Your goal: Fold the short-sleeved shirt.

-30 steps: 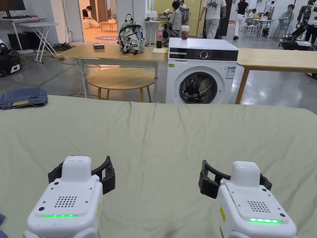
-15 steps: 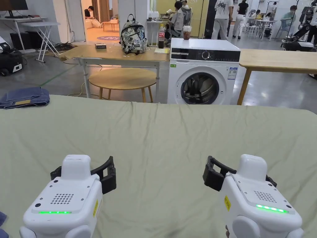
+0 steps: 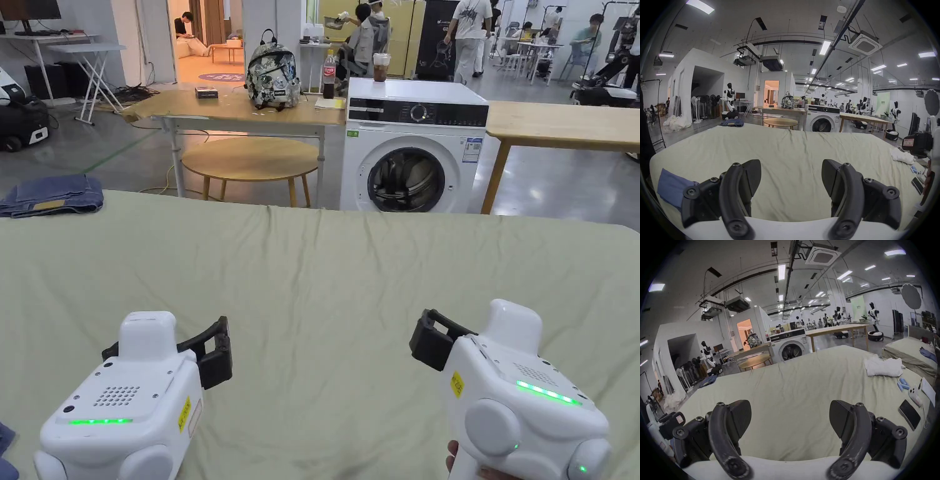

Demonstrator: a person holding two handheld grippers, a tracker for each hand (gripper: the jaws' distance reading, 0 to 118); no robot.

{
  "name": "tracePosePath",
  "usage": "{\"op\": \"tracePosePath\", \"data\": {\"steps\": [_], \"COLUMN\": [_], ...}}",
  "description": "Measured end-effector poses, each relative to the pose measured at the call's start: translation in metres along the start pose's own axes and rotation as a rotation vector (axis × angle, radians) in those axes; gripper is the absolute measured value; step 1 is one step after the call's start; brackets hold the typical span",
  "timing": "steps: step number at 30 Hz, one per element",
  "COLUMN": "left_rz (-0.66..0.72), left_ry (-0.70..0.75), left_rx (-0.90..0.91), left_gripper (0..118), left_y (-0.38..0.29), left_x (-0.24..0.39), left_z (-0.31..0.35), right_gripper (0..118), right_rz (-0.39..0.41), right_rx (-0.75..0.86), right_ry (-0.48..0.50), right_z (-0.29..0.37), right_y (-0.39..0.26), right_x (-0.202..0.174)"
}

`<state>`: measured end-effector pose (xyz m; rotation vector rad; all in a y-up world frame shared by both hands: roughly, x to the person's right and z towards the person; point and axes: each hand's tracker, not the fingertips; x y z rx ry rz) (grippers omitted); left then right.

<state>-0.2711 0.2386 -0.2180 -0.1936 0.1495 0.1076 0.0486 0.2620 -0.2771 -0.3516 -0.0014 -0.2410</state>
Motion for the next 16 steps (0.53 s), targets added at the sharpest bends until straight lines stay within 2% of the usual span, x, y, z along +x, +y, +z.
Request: {"op": "tracePosePath", "data": {"steps": [5,12,16], "left_rz": [0.002,-0.111,-0.107], "left_ry": [0.002,0.069,0.072], "left_rx": [0.025,0.049,0.039], "left_gripper": [78,78,78], "left_y": [0.000,-0.001,0.000], "left_x": [-0.001,0.007,0.006], "left_z": [0.000,0.001,-0.001], "right_gripper": [100,100,100], "right_rz": [-0.006,0.027,0.037], "right_rx": [-0.018,-0.009,-0.016], "right_ry": [-0.018,-0.059,-0.043], "right_z": [0.002,-0.012,-0.007], "right_y": [-0.001,-0.006,-0.005], "right_x": [0.000,0.004,0.007]}}
